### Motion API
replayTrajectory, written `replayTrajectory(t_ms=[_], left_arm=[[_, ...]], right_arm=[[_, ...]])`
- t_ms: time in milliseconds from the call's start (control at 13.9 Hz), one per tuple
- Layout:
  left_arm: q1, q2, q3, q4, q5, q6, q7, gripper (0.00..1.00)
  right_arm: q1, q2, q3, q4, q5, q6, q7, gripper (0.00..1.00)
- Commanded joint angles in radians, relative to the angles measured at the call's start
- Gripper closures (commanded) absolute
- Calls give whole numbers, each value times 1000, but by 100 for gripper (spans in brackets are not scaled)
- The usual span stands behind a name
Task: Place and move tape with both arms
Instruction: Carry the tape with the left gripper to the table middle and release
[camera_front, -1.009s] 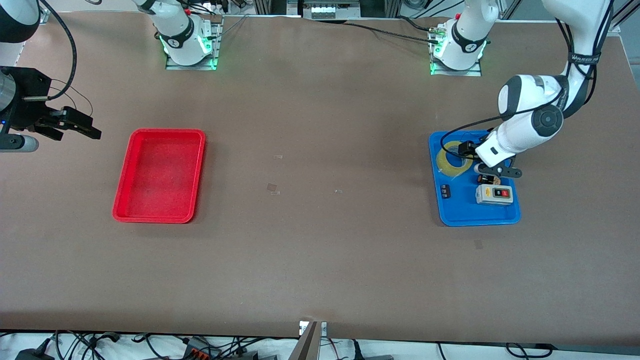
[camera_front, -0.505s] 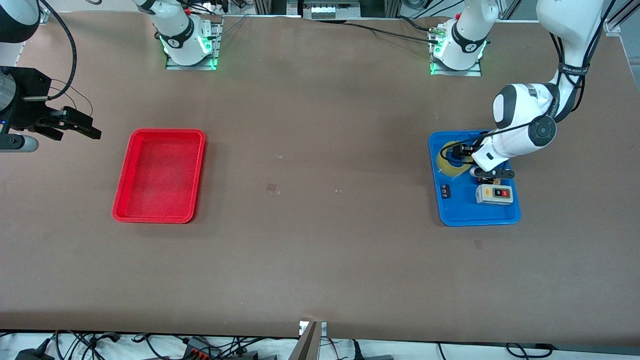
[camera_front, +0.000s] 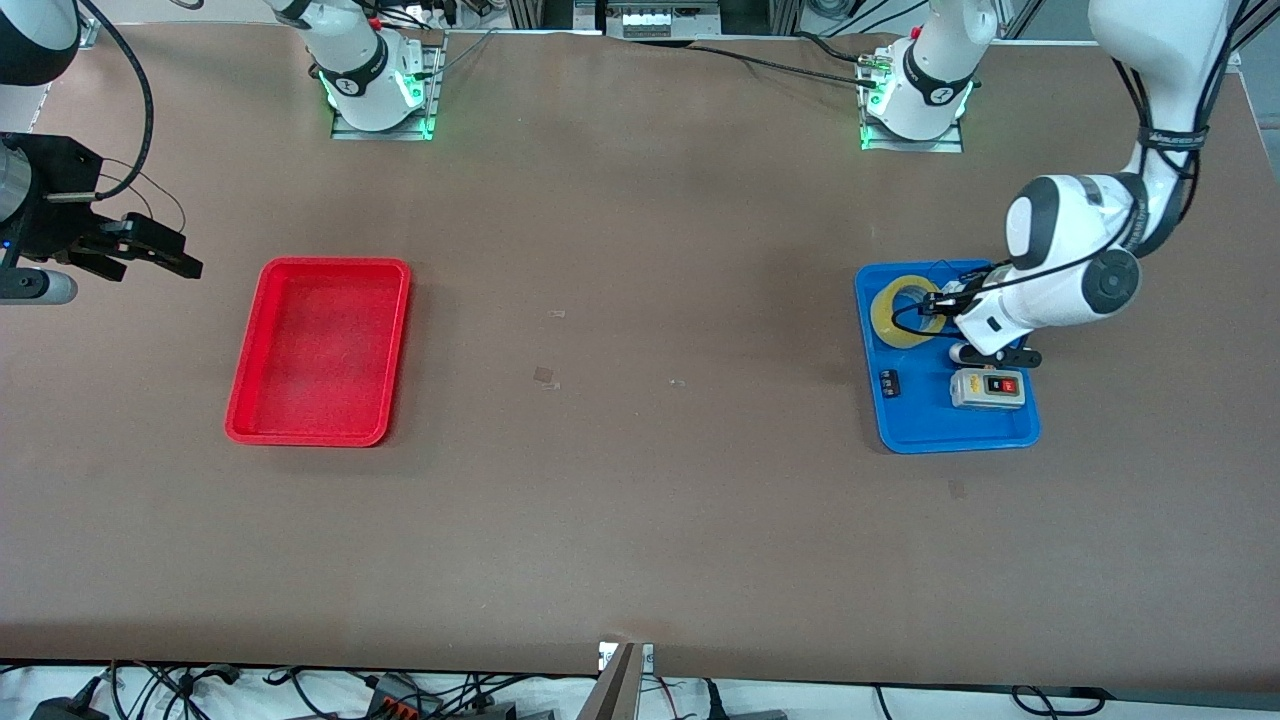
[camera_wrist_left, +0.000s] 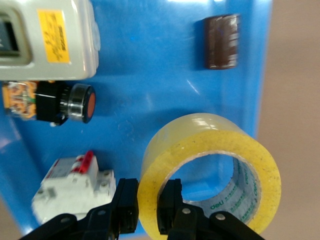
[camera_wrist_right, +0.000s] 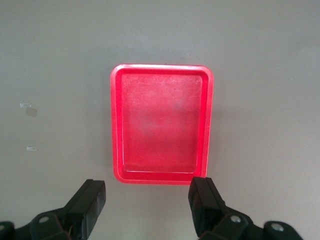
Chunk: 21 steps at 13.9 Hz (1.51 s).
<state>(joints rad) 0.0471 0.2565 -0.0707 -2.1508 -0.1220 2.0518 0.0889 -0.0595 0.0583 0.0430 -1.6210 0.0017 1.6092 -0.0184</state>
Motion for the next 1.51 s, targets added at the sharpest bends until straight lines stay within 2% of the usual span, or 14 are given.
replayTrajectory(t_ms=[0, 144, 360, 721, 1153, 1225, 1297, 1369, 1441], left_arm=[[-13, 48, -9, 239, -25, -229, -47, 100], [-80, 82, -38, 285, -48, -231, -217, 100], [-214, 182, -40, 400, -91, -228, -432, 100], [-398, 320, -40, 580, -202, -210, -671, 100], [-619, 486, -40, 663, -200, 63, -984, 99], [-647, 507, -40, 675, -200, 83, -1020, 94], [-659, 520, -40, 684, -200, 90, -1040, 75], [-658, 521, -40, 684, -199, 90, -1040, 41], [-655, 515, -38, 686, -185, 88, -1031, 0]], right_arm=[[-14, -5, 14, 9, 17, 0, -3, 0], [-16, -5, 12, 10, 17, 0, -6, 0], [-17, -5, 11, 10, 14, -2, -11, 0], [-25, 20, 5, 10, 15, 0, -2, 0], [-29, 34, 3, 9, 11, 28, -2, 0], [-37, 38, 3, 9, 6, 23, -3, 0], [-40, 40, 3, 9, 1, 23, -3, 0], [-43, 41, 1, 9, 6, 23, -2, 0], [-42, 43, 3, 9, 7, 26, -2, 0]])
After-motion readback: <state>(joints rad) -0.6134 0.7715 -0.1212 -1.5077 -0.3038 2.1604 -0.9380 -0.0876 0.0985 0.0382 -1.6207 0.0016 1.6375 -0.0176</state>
